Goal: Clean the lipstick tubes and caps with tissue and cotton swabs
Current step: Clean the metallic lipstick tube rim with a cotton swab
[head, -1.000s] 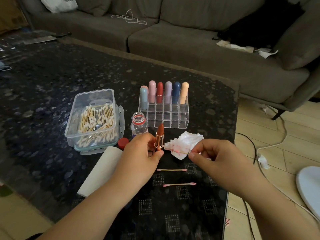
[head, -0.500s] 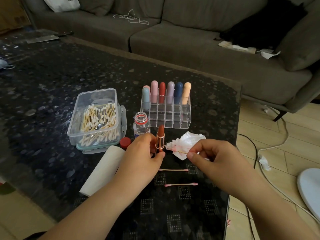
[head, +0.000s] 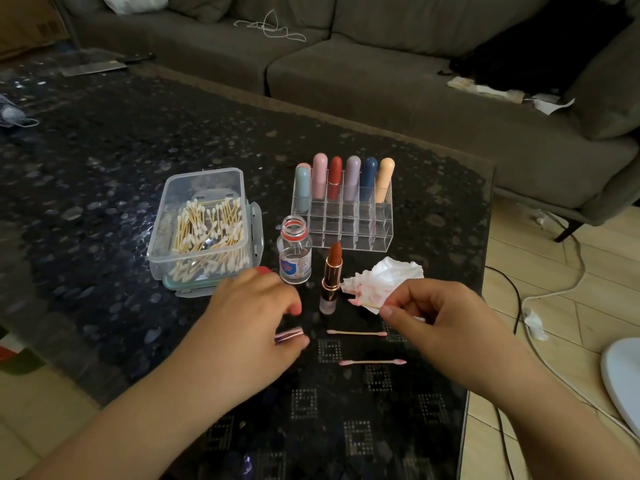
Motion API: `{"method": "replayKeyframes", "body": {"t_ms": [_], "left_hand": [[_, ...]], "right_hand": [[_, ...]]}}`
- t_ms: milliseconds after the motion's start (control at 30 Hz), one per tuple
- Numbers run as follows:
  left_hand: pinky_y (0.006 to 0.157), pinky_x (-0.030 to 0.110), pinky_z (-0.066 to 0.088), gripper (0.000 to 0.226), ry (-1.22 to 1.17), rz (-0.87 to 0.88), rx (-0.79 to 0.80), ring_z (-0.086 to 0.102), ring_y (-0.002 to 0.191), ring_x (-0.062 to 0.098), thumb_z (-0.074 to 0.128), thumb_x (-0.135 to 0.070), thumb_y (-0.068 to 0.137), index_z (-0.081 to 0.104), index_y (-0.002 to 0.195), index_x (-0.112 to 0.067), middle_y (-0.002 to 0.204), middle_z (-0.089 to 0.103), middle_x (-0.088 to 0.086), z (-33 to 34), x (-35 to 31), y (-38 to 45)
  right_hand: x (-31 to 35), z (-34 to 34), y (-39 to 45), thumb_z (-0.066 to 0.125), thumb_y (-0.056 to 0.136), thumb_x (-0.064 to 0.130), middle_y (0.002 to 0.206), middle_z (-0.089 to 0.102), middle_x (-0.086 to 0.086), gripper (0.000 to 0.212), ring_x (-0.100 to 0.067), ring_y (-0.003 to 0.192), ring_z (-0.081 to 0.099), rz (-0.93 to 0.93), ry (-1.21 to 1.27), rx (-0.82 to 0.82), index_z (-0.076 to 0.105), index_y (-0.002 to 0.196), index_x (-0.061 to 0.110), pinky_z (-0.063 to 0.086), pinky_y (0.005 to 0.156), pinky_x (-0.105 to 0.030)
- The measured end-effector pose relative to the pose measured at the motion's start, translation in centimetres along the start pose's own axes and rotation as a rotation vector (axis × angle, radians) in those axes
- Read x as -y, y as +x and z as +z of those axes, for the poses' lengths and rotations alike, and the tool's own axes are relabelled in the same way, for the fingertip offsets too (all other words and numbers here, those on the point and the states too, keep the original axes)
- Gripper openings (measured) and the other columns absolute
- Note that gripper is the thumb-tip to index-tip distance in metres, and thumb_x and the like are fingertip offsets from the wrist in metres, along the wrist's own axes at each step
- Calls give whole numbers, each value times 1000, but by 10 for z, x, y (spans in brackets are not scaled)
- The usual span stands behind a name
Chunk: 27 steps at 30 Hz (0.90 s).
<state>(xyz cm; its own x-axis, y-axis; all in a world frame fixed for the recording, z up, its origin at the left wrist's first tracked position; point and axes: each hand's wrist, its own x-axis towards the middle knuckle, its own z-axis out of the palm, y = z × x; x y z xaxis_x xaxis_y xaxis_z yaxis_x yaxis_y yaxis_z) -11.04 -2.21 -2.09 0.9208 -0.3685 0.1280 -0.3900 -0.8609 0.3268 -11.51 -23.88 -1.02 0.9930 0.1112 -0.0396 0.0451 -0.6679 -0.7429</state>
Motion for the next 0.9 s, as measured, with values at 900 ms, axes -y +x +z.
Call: {"method": "replayKeyframes", "body": {"t_ms": [900], "left_hand": [[79, 27, 52, 28, -935, -90, 155, 64, 74, 7, 51, -52, 77, 62, 100, -43, 79, 64, -13, 0, 9, -3]], "right_hand": [[9, 6, -14, 58, 83, 34, 74, 65, 15, 14, 0, 67, 60, -478, -37, -197, 71, 84, 28, 41, 60, -5]]}}
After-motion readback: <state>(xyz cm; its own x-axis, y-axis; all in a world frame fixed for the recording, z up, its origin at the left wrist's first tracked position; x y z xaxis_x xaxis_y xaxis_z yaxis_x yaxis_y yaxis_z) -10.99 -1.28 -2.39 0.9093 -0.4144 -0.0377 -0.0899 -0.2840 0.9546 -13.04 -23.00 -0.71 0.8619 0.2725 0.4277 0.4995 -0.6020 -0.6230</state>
